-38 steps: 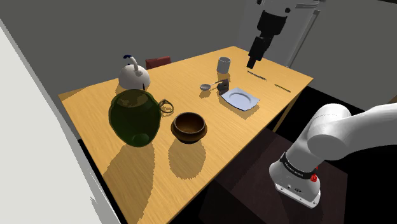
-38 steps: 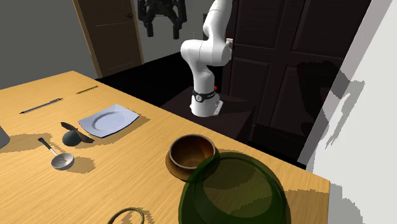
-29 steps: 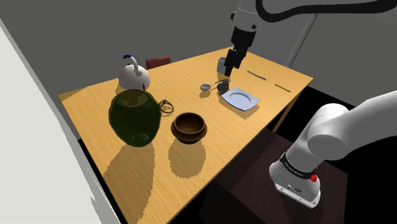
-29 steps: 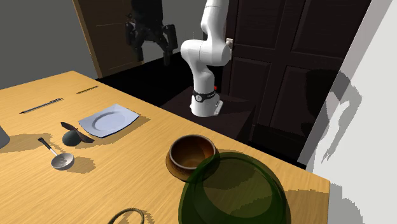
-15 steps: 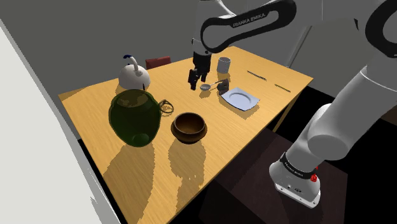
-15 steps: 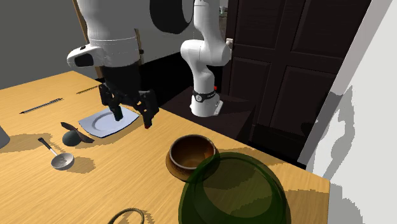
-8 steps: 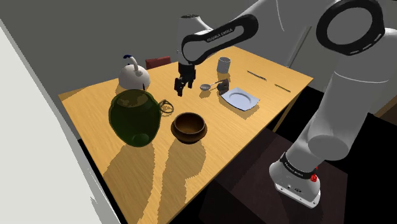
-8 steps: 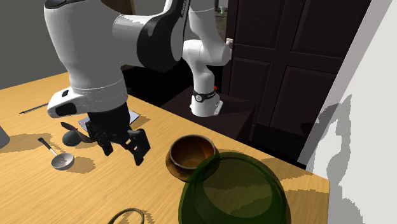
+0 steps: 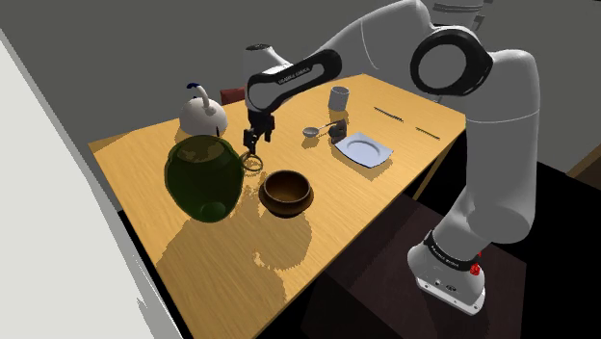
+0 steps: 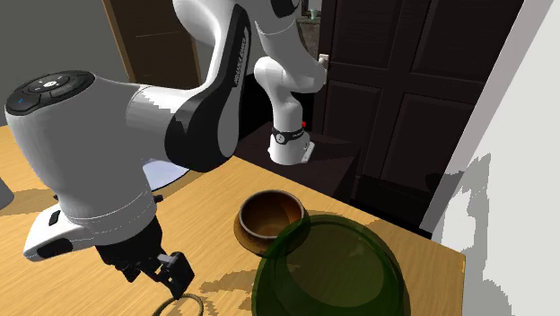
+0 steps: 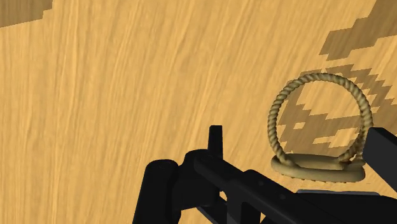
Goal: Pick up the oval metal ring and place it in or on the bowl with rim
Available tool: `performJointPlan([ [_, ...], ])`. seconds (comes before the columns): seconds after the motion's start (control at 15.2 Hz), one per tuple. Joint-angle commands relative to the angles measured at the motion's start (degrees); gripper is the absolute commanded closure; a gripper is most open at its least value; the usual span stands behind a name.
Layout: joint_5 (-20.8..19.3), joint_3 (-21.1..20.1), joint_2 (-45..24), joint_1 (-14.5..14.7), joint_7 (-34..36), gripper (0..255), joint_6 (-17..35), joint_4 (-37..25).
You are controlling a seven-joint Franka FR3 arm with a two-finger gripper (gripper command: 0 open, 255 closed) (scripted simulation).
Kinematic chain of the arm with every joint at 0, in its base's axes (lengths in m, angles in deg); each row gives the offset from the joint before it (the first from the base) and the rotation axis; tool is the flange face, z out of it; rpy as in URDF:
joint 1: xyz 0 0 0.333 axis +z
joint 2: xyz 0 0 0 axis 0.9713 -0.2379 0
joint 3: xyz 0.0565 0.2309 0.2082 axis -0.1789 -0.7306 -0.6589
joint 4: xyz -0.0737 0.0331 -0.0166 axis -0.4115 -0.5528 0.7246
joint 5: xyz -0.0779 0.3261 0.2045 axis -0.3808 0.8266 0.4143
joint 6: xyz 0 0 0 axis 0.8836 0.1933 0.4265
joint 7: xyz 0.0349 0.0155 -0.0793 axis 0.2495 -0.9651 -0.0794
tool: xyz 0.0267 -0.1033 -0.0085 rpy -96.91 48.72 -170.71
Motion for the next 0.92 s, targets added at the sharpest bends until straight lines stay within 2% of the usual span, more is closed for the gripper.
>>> performJointPlan([
  [0.0,-0.35,0.1,-3.25,0.43,0.14,0,-0.2,-3.35],
  [0.46,-0.76,0.4,-6.36,0.56,0.39,0,4.03,-2.21],
  [0.86,-0.76,0.4,-6.36,0.56,0.39,0,4.03,-2.21],
])
